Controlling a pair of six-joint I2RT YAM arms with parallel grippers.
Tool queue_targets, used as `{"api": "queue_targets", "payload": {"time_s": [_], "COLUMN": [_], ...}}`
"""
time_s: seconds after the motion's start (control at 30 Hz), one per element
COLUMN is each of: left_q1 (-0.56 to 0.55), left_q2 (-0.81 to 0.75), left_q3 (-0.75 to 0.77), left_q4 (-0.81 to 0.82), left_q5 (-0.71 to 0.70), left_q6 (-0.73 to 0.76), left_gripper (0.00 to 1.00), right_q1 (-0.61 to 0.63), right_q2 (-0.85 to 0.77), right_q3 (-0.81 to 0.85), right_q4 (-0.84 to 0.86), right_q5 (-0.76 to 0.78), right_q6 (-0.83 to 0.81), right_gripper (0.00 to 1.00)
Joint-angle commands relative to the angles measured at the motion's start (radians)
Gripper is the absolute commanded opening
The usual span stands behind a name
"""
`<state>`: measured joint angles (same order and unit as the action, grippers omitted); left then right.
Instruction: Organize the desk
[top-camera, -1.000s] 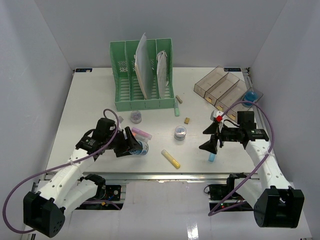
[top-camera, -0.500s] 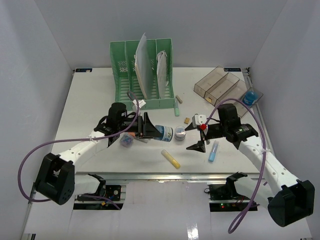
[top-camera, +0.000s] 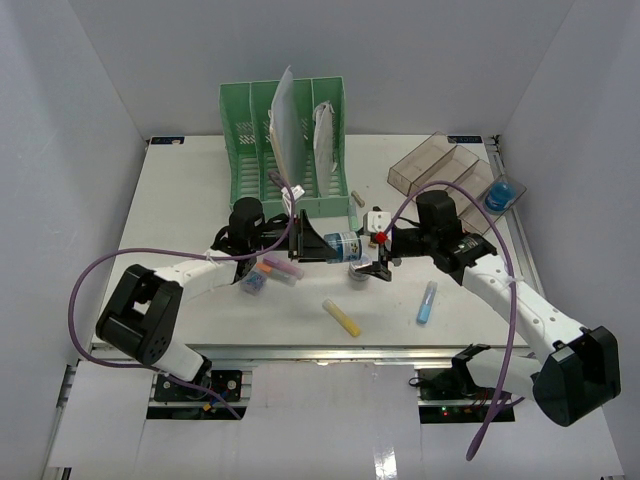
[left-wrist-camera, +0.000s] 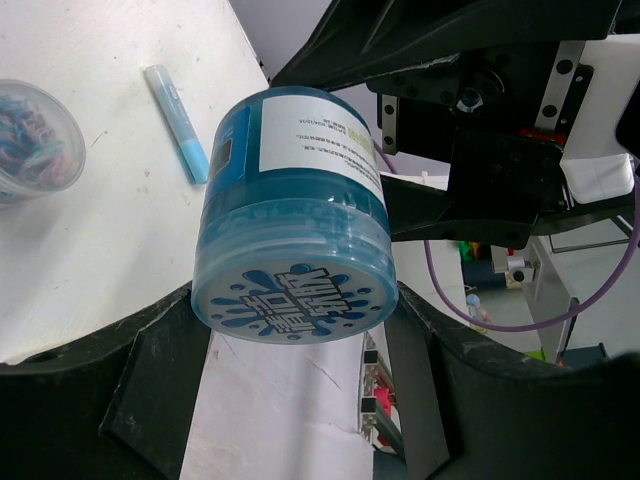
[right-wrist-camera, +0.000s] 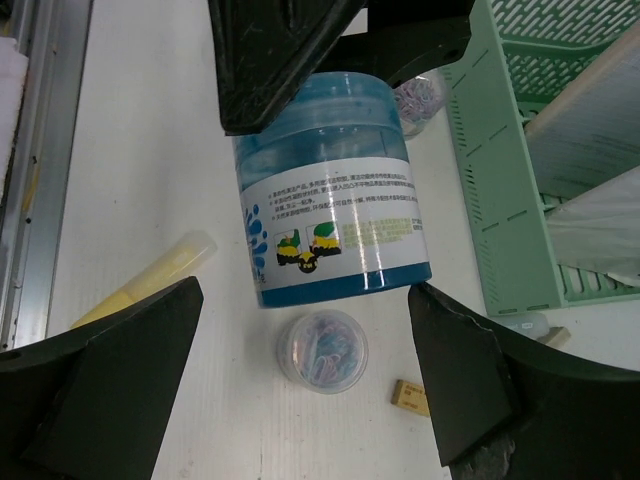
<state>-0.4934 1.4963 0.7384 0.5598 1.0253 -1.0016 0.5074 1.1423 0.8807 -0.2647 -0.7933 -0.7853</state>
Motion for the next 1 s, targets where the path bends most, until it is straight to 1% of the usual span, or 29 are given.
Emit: {"api": "queue_targets", "payload": {"time_s": [0.0, 0.1, 0.17, 0.27, 0.43, 0.47, 0.53, 0.7, 0.8, 0.87, 0.93, 0.97], "left_q1": [-0.024, -0.027, -0.028, -0.028, -0.028, -0.027, -0.028, -0.028, -0.028, -0.028, -0.028, -0.028], "left_q2": [-0.009, -0.002, -0.008, -0.023, -0.044, -0.047, -0.050, -0.037, -0.033, -0.033, -0.035, -0.036], "left_q3": [0.062, 0.066, 0.061, 0.058, 0.055, 0.057, 0.061, 0.078, 0.092, 0.098, 0.104, 0.106], "left_q4": [0.131, 0.132, 0.132, 0.107, 0.049, 0.032, 0.015, 0.003, -0.019, -0.046, -0.061, -0.064], "left_q5": [0.046, 0.052, 0.053, 0.053, 0.050, 0.052, 0.052, 0.060, 0.062, 0.057, 0.054, 0.053], "left_q6": [-0.024, -0.022, -0.019, 0.000, 0.034, 0.045, 0.057, 0.060, 0.072, 0.088, 0.096, 0.098], "left_gripper": [0.08, 0.07, 0.07, 0.06, 0.05, 0.04, 0.03, 0.03, 0.03, 0.03, 0.03, 0.03], "right_q1": [0.016, 0.032, 0.035, 0.036, 0.033, 0.033, 0.030, 0.029, 0.031, 0.030, 0.031, 0.031], "right_q2": [0.025, 0.035, 0.046, 0.047, 0.034, 0.026, 0.016, 0.023, 0.041, 0.055, 0.064, 0.066], "right_q3": [0.056, 0.059, 0.067, 0.072, 0.075, 0.081, 0.089, 0.112, 0.127, 0.135, 0.139, 0.139], "right_q4": [0.087, 0.115, 0.131, 0.138, 0.137, 0.118, 0.087, -0.007, -0.050, -0.064, -0.068, -0.069], "right_q5": [0.005, 0.023, 0.083, 0.156, 0.201, 0.202, 0.185, 0.061, 0.005, -0.007, -0.009, -0.012], "right_q6": [0.047, 0.058, 0.063, 0.043, 0.008, -0.022, -0.066, -0.166, -0.238, -0.268, -0.273, -0.273], "right_gripper": [0.90, 0.90, 0.90, 0.90, 0.90, 0.90, 0.90, 0.90, 0.94, 0.96, 0.99, 0.99]}}
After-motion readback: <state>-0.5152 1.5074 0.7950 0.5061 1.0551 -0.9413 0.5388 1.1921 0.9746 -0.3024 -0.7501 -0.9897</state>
